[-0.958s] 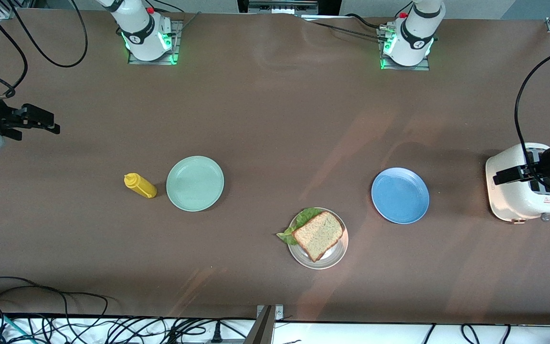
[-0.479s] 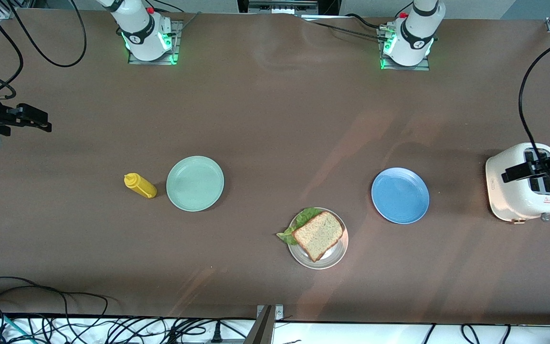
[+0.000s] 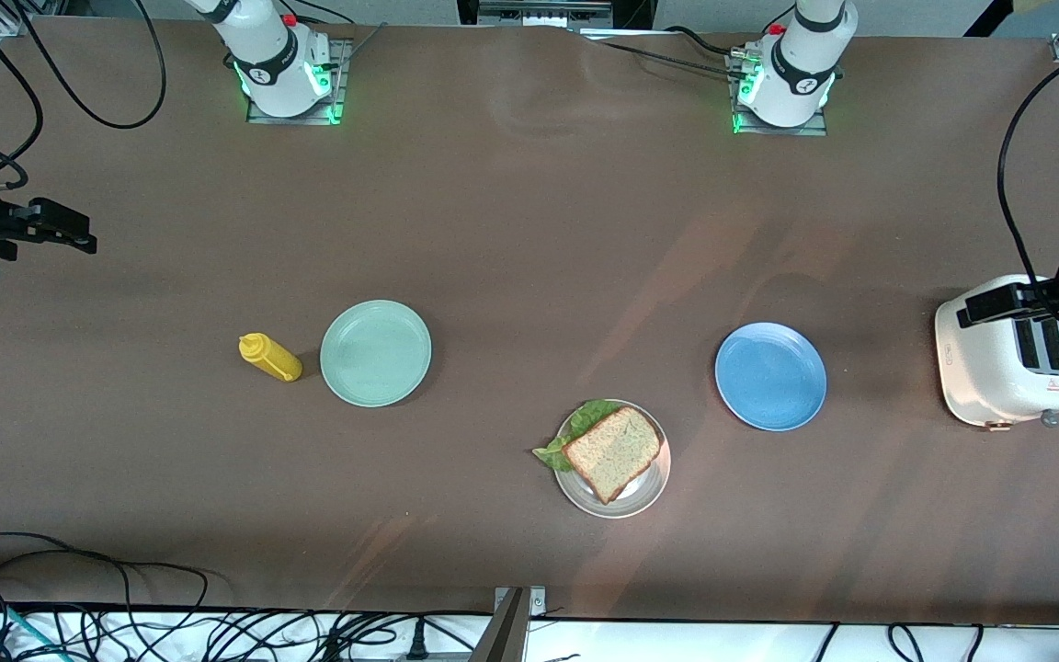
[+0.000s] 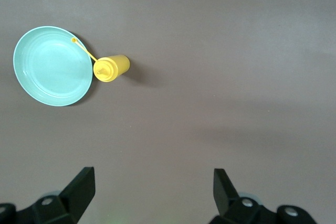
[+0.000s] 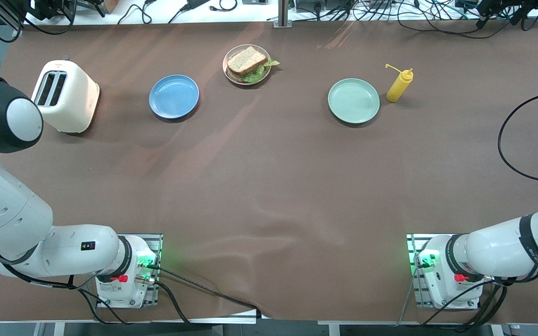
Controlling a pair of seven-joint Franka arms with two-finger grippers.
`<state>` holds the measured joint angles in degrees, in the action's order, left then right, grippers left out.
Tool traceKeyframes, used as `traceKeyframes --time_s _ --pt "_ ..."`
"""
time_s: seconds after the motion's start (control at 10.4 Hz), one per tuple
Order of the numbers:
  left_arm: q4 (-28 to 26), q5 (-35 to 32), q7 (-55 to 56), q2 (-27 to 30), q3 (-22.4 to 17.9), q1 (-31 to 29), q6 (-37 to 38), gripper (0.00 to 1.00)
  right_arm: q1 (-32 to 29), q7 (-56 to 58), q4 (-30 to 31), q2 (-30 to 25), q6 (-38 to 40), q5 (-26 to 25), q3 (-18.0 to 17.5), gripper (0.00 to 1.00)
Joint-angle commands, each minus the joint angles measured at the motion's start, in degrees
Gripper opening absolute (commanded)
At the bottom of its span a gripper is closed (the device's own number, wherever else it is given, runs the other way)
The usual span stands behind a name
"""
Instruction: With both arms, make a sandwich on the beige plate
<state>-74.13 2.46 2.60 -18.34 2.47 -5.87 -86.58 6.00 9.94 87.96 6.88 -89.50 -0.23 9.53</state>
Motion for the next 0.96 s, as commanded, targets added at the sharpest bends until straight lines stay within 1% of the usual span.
traceKeyframes --time_s 0.0,0.1,0.19,0.38,0.86 --pt "-6.7 -1.4 -1.5 4.8 1.1 -0.4 -3.0 0.98 0.0 -1.0 -1.5 -0.1 1.2 -0.7 0.0 1.0" --pt "-7.8 -1.4 -1.5 5.5 1.1 -0.3 -3.7 0.99 0.2 -1.0 -1.5 0.0 2.7 -1.1 0.0 1.0" --pt "-7.6 -1.3 -1.5 5.3 1.0 -0.2 -3.8 1.0 -0.1 -0.6 -1.5 0.2 2.4 -1.0 0.0 1.0" --pt "-7.3 -1.3 -1.4 5.1 -1.7 2.2 -3.9 1.0 0.2 -1.0 -1.6 0.5 2.4 -1.1 0.0 1.0" --pt "-7.2 -1.3 -1.3 5.0 -1.8 1.3 -3.3 1.0 -0.3 -1.4 -1.6 0.5 2.7 -0.6 0.1 1.0"
